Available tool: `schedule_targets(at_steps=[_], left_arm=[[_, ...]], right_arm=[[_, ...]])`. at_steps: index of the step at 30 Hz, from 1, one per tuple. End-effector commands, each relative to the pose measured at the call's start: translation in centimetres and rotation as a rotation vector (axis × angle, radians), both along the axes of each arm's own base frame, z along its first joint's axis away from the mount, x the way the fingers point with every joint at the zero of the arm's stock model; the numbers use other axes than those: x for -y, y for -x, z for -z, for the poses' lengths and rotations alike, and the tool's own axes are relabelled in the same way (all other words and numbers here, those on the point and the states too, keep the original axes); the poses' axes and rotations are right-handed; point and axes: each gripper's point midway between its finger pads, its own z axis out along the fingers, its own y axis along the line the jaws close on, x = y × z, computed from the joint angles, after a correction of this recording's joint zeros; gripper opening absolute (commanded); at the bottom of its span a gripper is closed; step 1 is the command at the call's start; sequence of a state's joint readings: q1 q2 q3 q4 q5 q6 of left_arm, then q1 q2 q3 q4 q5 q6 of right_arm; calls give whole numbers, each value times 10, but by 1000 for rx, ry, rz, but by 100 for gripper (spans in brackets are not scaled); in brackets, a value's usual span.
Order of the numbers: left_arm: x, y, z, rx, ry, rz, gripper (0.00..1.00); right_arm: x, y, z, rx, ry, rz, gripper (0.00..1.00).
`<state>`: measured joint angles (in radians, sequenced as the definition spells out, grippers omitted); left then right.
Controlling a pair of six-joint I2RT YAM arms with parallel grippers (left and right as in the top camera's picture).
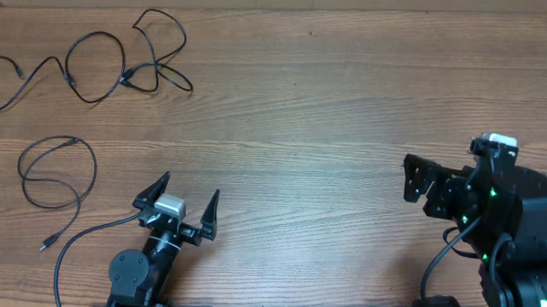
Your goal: Untangle cables
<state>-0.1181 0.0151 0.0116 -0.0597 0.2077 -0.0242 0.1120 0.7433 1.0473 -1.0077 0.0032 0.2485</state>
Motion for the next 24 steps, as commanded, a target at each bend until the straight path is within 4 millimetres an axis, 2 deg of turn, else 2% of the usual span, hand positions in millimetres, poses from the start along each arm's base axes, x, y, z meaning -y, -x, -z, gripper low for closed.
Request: schedule_targets(at_steps=[1, 18, 24], left_arm=[[-2, 0, 1, 0, 13, -11, 100], [-2, 0, 1, 0, 13, -11, 100], [-2, 0, 1, 0, 13, -11, 100]], right_arm=[[3, -1, -9, 28, 40, -9, 100], [13, -1, -7, 28, 118, -1, 100], [22, -3, -10, 39, 153, 45, 100]])
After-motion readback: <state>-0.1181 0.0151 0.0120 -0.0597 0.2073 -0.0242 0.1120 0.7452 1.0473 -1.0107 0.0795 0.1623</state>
